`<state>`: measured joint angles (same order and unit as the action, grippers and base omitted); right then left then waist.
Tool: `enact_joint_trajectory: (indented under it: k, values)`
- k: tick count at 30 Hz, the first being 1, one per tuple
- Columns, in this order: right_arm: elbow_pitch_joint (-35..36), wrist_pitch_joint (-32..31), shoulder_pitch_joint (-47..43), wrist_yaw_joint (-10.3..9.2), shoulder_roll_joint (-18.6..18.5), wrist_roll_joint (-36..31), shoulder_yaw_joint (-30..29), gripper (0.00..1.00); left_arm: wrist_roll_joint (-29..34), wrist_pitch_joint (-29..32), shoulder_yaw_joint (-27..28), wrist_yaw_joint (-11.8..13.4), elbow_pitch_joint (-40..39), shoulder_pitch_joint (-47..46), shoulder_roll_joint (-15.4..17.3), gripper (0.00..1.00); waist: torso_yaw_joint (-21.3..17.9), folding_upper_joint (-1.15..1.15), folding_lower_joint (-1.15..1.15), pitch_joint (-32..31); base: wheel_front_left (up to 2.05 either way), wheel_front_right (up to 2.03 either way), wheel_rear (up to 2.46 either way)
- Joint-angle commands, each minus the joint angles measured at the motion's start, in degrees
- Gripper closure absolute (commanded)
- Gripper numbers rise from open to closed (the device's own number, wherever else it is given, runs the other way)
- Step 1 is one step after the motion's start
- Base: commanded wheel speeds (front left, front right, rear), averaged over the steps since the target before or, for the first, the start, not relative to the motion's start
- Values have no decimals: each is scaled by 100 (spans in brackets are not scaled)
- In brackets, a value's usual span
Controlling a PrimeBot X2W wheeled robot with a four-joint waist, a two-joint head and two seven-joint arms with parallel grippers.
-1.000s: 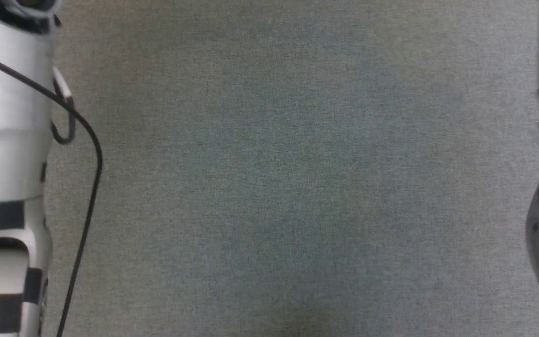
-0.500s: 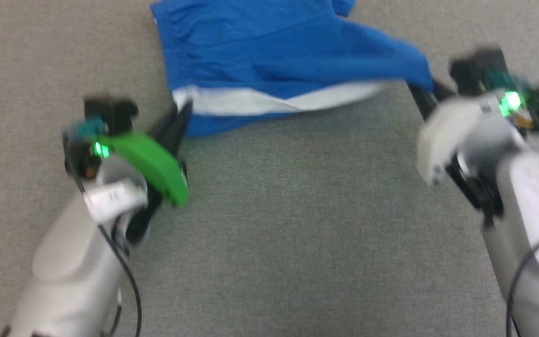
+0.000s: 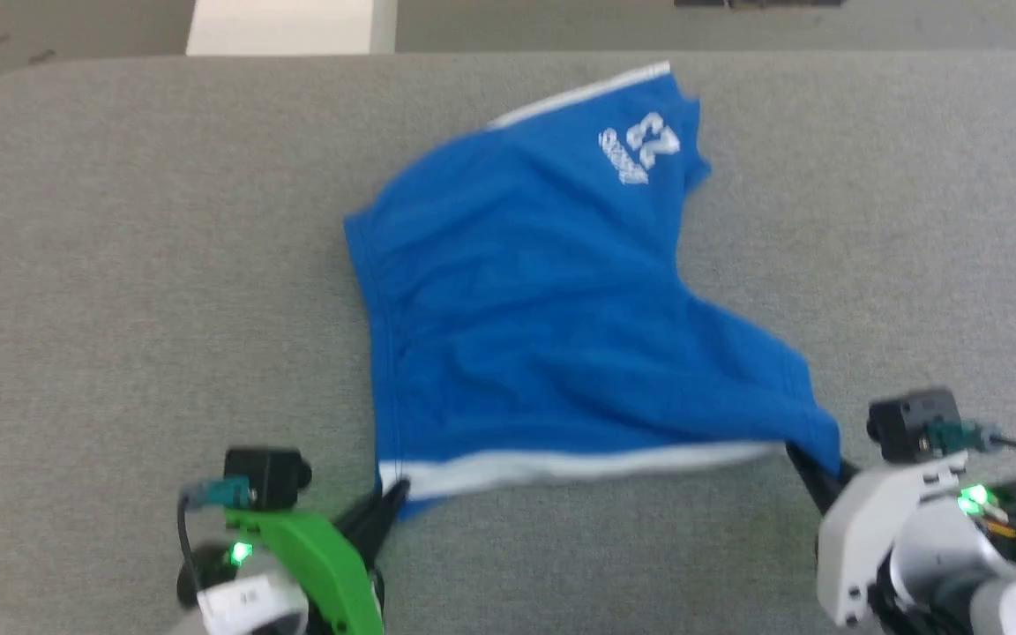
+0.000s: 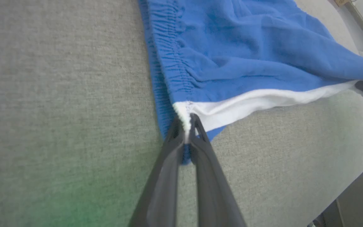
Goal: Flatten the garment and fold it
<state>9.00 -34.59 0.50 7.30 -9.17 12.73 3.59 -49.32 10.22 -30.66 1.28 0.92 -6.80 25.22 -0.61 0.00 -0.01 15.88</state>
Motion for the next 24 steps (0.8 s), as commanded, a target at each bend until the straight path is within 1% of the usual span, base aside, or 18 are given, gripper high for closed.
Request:
enact_joint_trajectory:
  k: [1,8,10,12,15,18,20,24]
  values:
    - [116,-100,-196,19,-21,29,-43,100,-80,113,-28,93,-108,261,113,100,111,0,1,-216,0,0,0]
    - [713,-878,-1159,19,-112,-159,-240,100,-307,578,-140,436,-750,1030,416,100,201,0,1,-411,0,0,0]
    - [943,-1036,-1363,19,-116,-215,-328,100,-275,526,-134,478,-965,1123,449,100,223,0,1,-430,0,0,0]
    - [1157,-1010,-1436,19,-80,-237,-412,100,-209,385,-131,438,-1136,1142,437,100,247,0,1,-446,0,0,0]
    - [1291,-911,-1351,19,-106,-294,-383,100,-107,103,-129,307,-1232,991,287,100,256,0,1,-460,0,0,0]
    - [1280,-761,-1033,19,-154,-350,-314,100,71,-123,-144,222,-1160,682,109,100,261,0,1,-450,0,0,0]
    - [1210,-634,-677,19,-249,-408,-229,100,168,-320,-126,157,-1080,398,-77,100,277,0,1,-424,0,0,0]
    - [972,-481,7,19,-419,-437,-34,100,355,-663,-57,66,-904,-86,-321,100,334,0,1,-313,0,0,0]
